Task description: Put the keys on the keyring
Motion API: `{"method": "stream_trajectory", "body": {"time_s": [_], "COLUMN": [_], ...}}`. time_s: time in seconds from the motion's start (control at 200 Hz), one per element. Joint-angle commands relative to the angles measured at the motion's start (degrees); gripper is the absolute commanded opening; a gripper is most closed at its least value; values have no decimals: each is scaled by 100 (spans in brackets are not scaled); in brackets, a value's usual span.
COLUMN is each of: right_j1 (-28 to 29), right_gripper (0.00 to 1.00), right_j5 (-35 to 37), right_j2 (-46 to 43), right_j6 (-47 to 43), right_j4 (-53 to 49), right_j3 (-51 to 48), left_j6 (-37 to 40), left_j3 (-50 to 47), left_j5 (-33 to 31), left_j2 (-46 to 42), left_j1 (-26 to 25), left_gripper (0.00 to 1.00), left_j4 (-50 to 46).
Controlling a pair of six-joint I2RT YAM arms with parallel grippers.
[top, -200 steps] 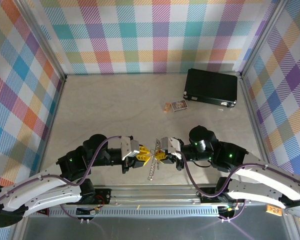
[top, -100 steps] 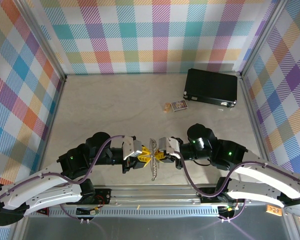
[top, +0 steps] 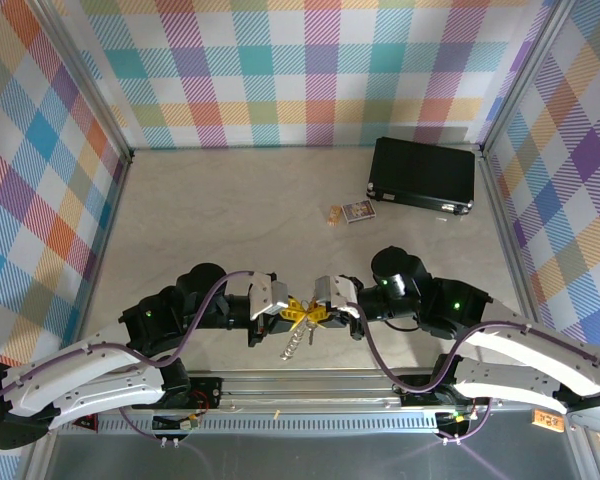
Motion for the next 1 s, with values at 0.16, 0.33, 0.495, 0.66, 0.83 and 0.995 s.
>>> {"method": "stream_trajectory", "body": {"time_s": [0.16, 0.33, 0.495, 0.66, 0.83, 0.995], "right_j1": [12, 18, 15, 16, 11, 11], "right_gripper": [0, 0, 13, 21, 22, 23], "right_j5": [-194, -260, -435, -678, -889, -936], "right_j2": [57, 136, 0, -166, -239, -309], "right_j6": [56, 121, 255, 412, 503, 596], "right_j4": [126, 95, 230, 472, 674, 782], "right_j3": [170, 223, 123, -47, -169, -245], "left_j6": [113, 94, -58, -191, -296, -412], "left_j3": [98, 5, -235, -343, -496, -684], "left_j5": [77, 35, -41, 152, 199, 267], "left_j2": [31, -96, -456, -592, -726, -804], "left_j1": [-14, -14, -14, -14, -14, -18], "left_gripper": [0, 0, 0, 0, 0, 0], "left_j4": [182, 287, 755, 1013, 1252, 1595]}}
